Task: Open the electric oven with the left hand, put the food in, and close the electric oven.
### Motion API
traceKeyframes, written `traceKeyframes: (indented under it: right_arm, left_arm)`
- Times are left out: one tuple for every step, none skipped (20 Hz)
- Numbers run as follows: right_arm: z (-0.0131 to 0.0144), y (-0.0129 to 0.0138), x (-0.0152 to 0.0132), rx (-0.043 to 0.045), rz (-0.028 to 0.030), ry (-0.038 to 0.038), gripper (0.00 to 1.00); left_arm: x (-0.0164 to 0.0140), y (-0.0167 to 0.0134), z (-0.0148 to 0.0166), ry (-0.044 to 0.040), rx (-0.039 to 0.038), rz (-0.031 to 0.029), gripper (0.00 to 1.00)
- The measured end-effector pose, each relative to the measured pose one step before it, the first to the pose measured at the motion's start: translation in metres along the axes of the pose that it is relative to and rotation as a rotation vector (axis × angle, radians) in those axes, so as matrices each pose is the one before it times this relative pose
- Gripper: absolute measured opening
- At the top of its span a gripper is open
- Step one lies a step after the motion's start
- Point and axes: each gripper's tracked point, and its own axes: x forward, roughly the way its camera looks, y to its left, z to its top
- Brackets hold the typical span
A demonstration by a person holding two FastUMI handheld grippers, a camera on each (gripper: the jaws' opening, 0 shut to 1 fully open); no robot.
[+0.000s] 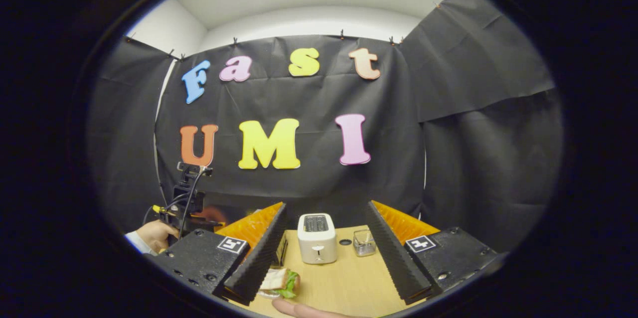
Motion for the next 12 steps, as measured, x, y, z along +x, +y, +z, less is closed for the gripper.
traceKeyframes:
  right_arm:
    - [-0.00495, -0.00342, 0.00191, 0.00498, -0.00047, 0.00923, 0.91]
    - [-0.00254, -0.00421, 0.00169, 0.00512, -0.00542, 0.00675, 1.00]
    - [-0.00329, -0.00500, 0.00171, 0.00537, -0.00637, 0.00689, 1.00]
    - [-0.00273, -0.00296, 0.00149, 0.00498, -0.00419, 0.00804, 1.00]
    - [-0.00290, -0.00151, 0.00029, 0.00389, -0.00243, 0.00539, 1.00]
    - [-0.00080, -0.00170, -0.00043, 0.00543, -0.00317, 0.00257, 0.91]
    - [-0.00139, -0.00071, 0.00055, 0.00353, -0.00119, 0.00252, 0.91]
    - [-0.00023, 0.00011, -0.00015, 0.00078, -0.00120, 0.00279, 0.91]
    - [-0.00263, -0.00023, -0.00071, -0.00119, -0.00037, 0.00254, 0.91]
    - [0.00021, 0.00108, -0.00116, -0.00232, 0.00168, -0.00013, 1.00]
    - [0.00052, 0.00126, -0.00142, -0.00250, 0.00177, -0.00136, 0.91]
    - [0.00074, 0.00095, -0.00153, -0.00284, -0.00093, -0.00117, 1.00]
  left_arm:
    - [0.00148, -0.00109, 0.00094, 0.00230, -0.01373, -0.00035, 0.97]
    - [-0.00083, -0.00062, -0.00174, 0.01857, -0.00923, 0.00179, 0.95]
    - [-0.00080, 0.00017, 0.00001, 0.00179, -0.00406, -0.00082, 0.95]
    - [-0.00075, 0.00012, -0.00120, 0.00973, 0.00125, 0.00015, 0.95]
    - [-0.00056, -0.00032, -0.00063, 0.00016, 0.00171, 0.00005, 0.96]
    - [-0.00086, -0.00047, -0.00138, 0.00826, -0.00341, -0.00478, 0.96]
    - [-0.00396, -0.00073, -0.00308, 0.01316, -0.01030, -0.00526, 0.96]
    - [0.00009, 0.00064, -0.00079, -0.00046, 0.01168, 0.00381, 0.96]
    - [-0.00027, 0.00086, -0.00162, -0.00188, 0.01273, -0.00083, 0.96]
    - [-0.00362, -0.00369, -0.00024, 0.01196, -0.00195, -0.00481, 0.96]
    - [-0.00167, 0.00056, -0.00352, -0.00757, 0.00937, 0.00180, 0.96]
    - [-0.00062, 0.00121, -0.00180, -0.00223, 0.00702, -0.00011, 0.97]
